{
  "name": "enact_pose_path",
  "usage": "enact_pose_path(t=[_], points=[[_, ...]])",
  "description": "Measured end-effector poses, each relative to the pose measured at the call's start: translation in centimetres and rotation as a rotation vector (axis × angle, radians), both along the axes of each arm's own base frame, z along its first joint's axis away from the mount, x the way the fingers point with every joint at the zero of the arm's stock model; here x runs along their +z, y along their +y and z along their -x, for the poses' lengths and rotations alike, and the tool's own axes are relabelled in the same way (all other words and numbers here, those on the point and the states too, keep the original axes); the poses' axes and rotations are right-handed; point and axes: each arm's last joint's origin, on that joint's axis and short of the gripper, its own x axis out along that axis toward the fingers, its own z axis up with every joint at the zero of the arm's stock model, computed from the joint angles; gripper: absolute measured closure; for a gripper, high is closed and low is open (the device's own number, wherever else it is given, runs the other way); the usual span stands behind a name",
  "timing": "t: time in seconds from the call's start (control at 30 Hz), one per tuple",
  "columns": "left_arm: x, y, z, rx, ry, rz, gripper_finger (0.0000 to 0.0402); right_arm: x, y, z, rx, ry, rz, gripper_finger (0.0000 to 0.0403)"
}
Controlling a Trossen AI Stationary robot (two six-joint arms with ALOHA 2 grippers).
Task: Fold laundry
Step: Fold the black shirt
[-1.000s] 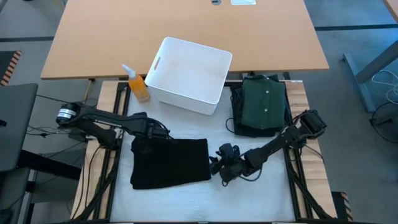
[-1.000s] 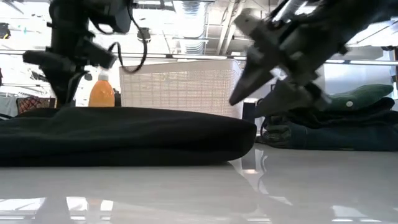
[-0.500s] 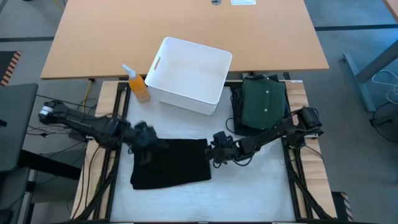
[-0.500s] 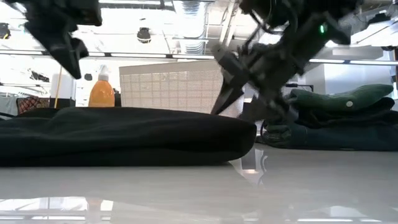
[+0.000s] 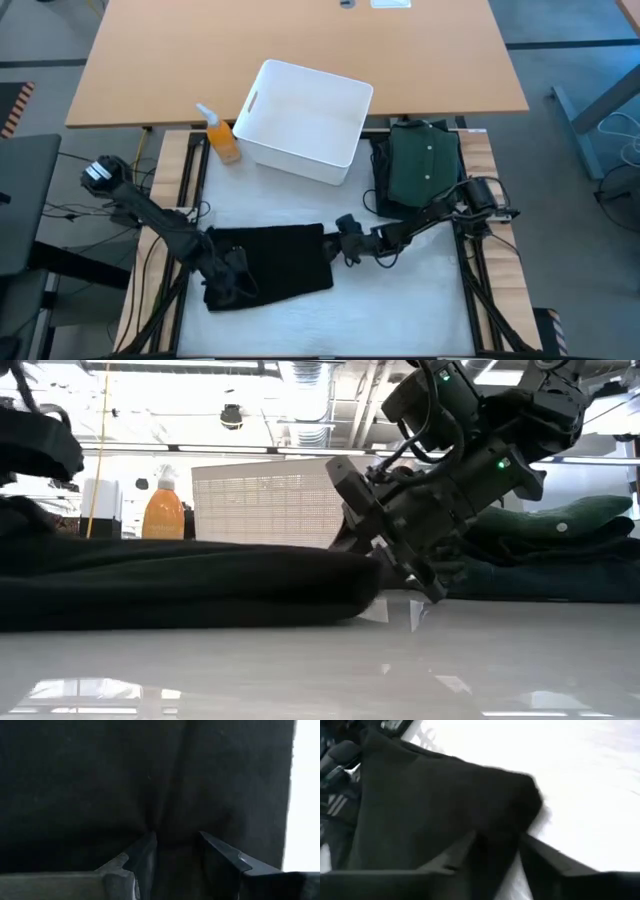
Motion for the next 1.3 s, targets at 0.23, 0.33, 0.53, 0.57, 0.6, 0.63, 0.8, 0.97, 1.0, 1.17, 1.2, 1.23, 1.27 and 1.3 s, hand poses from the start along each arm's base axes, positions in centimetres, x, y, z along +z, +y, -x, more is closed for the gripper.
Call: enact_pose_path(t=[0.23, 0.33, 0.53, 0.57, 0.6, 0.63, 0.8, 0.97, 1.0, 1.17, 1.2, 1.23, 1.27, 1.3], points=[[-0.1, -1.6, -0.9, -0.041, 0.083, 0.053, 0.026, 0.9, -0.1, 0.2, 0.084, 0.033, 0.09, 0.0385], [1.3, -1.7, -1.3, -0.04, 0.068, 0.047, 0.026, 2.2, -0.4, 0.8, 0.093, 0.073, 0.116, 0.0387], [4.1, -2.1, -1.4, -0.012, 0.065, -0.008, 0.026, 4.0, -0.2, 2.7, 0.055, 0.19, 0.204, 0.0394], [4.3, -2.3, -1.4, -0.017, 0.062, -0.003, 0.026, 4.4, 0.0, 2.9, 0.051, 0.189, 0.215, 0.0394], [4.5, -2.5, -1.4, -0.016, 0.058, 0.009, 0.026, 4.8, 0.1, 3.2, 0.047, 0.192, 0.226, 0.0394], [4.5, -2.7, -1.4, -0.011, 0.051, 0.023, 0.026, 5.0, 0.3, 3.5, 0.047, 0.202, 0.236, 0.0394], [4.7, -3.2, -1.4, 0.028, 0.012, 0.028, 0.026, 5.4, 1.4, 4.4, 0.093, 0.243, 0.217, 0.0367], [5.3, -3.9, -2.1, 0.021, -0.153, 0.032, 0.026, 5.8, 1.8, 5.2, 0.069, 0.256, 0.174, 0.0293], [5.4, -4.0, -2.3, 0.025, -0.192, 0.02, 0.026, 6.0, 1.9, 5.3, 0.066, 0.249, 0.175, 0.0276], [6.0, -4.1, -3.3, 0.074, -0.395, -0.096, 0.026, 6.0, 2.9, 5.6, 0.034, 0.211, 0.139, 0.0185], [6.0, -4.1, -3.6, 0.084, -0.43, -0.122, 0.026, 5.9, 3.3, 5.7, 0.021, 0.199, 0.122, 0.0167], [5.8, -4.2, -3.8, 0.089, -0.456, -0.158, 0.026, 5.6, 3.7, 5.8, 0.001, 0.191, 0.104, 0.0152], [5.6, -4.2, -4.1, 0.095, -0.475, -0.187, 0.026, 5.2, 4.0, 5.9, -0.016, 0.189, 0.091, 0.014], [5.4, -4.3, -4.5, 0.102, -0.493, -0.214, 0.026, 4.7, 4.4, 6.2, -0.031, 0.193, 0.083, 0.0129]])
